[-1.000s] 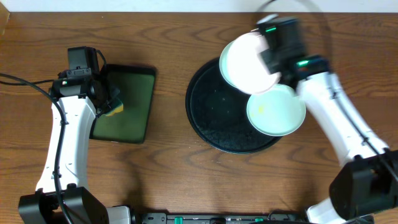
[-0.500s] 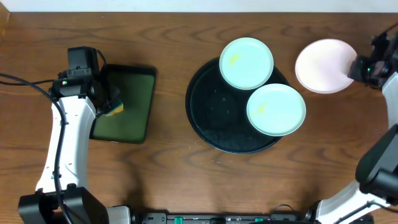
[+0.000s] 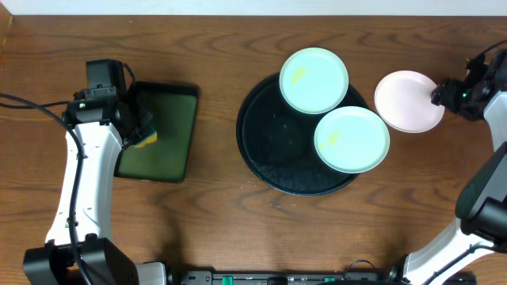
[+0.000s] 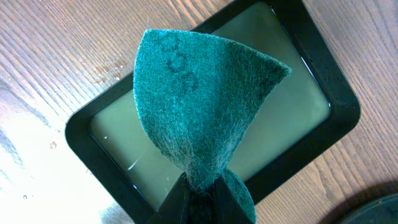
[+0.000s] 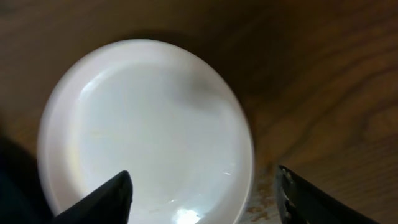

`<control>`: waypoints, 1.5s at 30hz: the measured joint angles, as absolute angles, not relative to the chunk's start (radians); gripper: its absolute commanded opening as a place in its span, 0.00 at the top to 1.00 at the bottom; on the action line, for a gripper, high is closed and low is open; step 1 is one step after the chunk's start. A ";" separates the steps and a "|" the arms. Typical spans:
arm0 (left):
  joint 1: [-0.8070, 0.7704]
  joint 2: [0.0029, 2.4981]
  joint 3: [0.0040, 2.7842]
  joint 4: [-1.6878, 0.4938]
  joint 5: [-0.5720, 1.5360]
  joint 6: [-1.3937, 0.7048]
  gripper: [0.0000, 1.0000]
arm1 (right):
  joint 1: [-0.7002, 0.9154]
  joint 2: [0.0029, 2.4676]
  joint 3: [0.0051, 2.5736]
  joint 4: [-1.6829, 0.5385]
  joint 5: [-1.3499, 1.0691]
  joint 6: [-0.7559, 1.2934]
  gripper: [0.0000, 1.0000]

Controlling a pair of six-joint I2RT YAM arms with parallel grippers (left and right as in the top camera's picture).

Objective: Clean dirty plates on tray and stack at the side
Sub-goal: 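Move the right gripper to grasp the rim of the upper green plate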

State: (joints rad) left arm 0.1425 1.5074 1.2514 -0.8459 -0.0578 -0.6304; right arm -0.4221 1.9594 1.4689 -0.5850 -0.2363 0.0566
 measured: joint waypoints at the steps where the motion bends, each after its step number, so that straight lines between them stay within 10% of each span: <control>1: 0.142 1.507 1.251 -0.845 -0.057 -0.630 0.93 | -0.414 1.942 1.469 -0.580 -0.253 0.066 0.28; 23: 0.142 1.507 1.251 -0.846 -0.058 -0.630 0.93 | 0.147 2.005 1.469 -0.383 0.049 0.363 0.31; 40: 0.142 1.507 1.251 -0.849 -0.057 -0.630 0.93 | 0.190 2.092 1.469 -0.324 0.165 0.258 0.31; 45: 0.142 1.507 1.251 -0.849 -0.058 -0.630 0.93 | 0.182 2.120 1.469 -0.303 0.123 0.224 0.46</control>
